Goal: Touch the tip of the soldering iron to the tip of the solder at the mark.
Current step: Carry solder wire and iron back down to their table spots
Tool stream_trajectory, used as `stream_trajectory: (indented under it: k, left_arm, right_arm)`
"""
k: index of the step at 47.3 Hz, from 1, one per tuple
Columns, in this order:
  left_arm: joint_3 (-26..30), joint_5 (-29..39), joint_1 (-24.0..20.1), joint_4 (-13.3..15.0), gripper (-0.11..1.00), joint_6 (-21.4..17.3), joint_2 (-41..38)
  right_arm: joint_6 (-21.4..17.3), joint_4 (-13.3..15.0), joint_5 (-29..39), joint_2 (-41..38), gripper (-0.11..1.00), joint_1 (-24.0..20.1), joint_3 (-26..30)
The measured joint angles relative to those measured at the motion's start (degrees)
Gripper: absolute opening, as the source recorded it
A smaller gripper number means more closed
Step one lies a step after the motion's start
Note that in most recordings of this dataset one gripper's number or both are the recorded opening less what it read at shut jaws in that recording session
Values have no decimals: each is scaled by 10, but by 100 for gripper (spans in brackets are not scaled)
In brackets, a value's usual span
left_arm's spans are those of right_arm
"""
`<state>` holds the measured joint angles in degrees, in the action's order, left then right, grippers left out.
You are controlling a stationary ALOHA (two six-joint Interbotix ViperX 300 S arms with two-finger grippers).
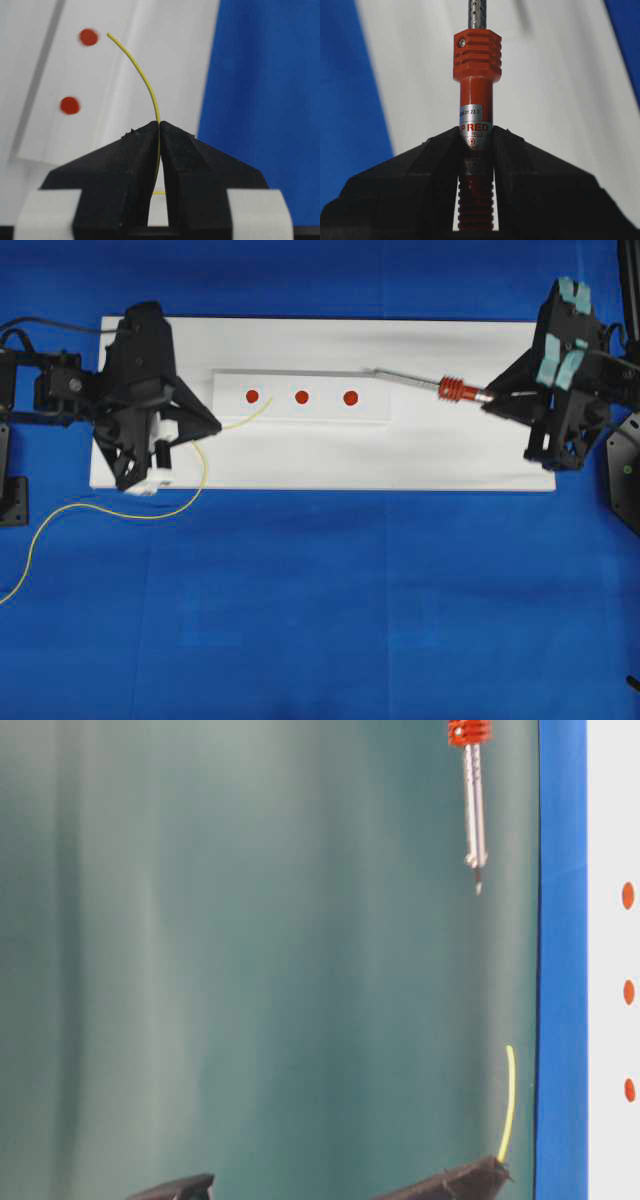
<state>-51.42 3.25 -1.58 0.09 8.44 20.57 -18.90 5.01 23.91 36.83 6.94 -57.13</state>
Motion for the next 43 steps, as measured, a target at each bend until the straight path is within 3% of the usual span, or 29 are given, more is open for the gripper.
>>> stream_trajectory:
  k: [12,25,34,43]
  left_arm:
    - [-45,-70,120,0,2,32,19]
    - [-83,-188,232,-1,2,62,-7]
    - [-78,-231,269,0,2,59,-94]
    - [-48,-250,272,0,2,52,-195]
  right_arm:
    - [-38,-4,-73,-27,6,-130,-1]
    - [-44,-7,-180,-134,7,-236,0]
    - [-50,-28,-265,-236,6,-263,6]
    - [-50,-35,-305,-334,6,-285,32]
